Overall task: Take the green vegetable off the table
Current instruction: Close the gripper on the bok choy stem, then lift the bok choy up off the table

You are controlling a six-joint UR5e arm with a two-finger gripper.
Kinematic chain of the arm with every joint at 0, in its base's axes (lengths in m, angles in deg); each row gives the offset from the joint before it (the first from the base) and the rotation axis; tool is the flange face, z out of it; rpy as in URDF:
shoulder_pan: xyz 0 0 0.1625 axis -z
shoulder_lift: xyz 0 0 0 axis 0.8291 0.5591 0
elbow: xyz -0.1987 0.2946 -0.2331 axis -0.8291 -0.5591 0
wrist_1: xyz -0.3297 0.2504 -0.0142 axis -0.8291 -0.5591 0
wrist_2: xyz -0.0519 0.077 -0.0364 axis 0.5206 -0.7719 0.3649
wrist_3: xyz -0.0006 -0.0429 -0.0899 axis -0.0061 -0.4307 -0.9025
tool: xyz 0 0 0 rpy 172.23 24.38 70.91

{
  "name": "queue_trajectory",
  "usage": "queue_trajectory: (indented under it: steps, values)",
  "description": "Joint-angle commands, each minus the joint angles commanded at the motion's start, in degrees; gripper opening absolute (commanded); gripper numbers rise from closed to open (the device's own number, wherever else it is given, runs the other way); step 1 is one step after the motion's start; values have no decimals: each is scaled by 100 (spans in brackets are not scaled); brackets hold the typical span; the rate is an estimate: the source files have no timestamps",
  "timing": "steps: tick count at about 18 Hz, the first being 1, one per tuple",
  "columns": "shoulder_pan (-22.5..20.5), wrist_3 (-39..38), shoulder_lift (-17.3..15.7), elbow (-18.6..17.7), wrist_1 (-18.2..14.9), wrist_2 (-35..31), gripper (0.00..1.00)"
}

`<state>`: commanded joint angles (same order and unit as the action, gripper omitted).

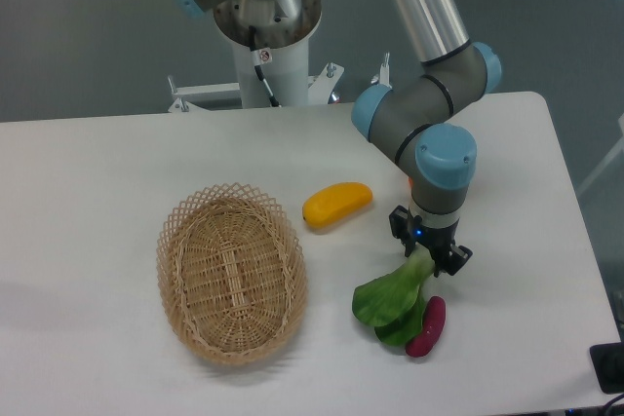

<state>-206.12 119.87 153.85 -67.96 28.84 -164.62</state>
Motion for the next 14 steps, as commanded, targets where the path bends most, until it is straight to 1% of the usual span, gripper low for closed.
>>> queue_trajectory:
  steps: [3, 5, 8, 11, 14]
  values:
    - [-9, 35, -26, 35, 0, 0, 55]
    - [-17, 44, -53, 35, 0, 0, 48]
    - [-18, 44, -97, 53, -9, 17, 48]
    - [-61, 53, -237, 88, -26, 79, 48]
    - [-166, 105, -404, 105, -79, 307, 48]
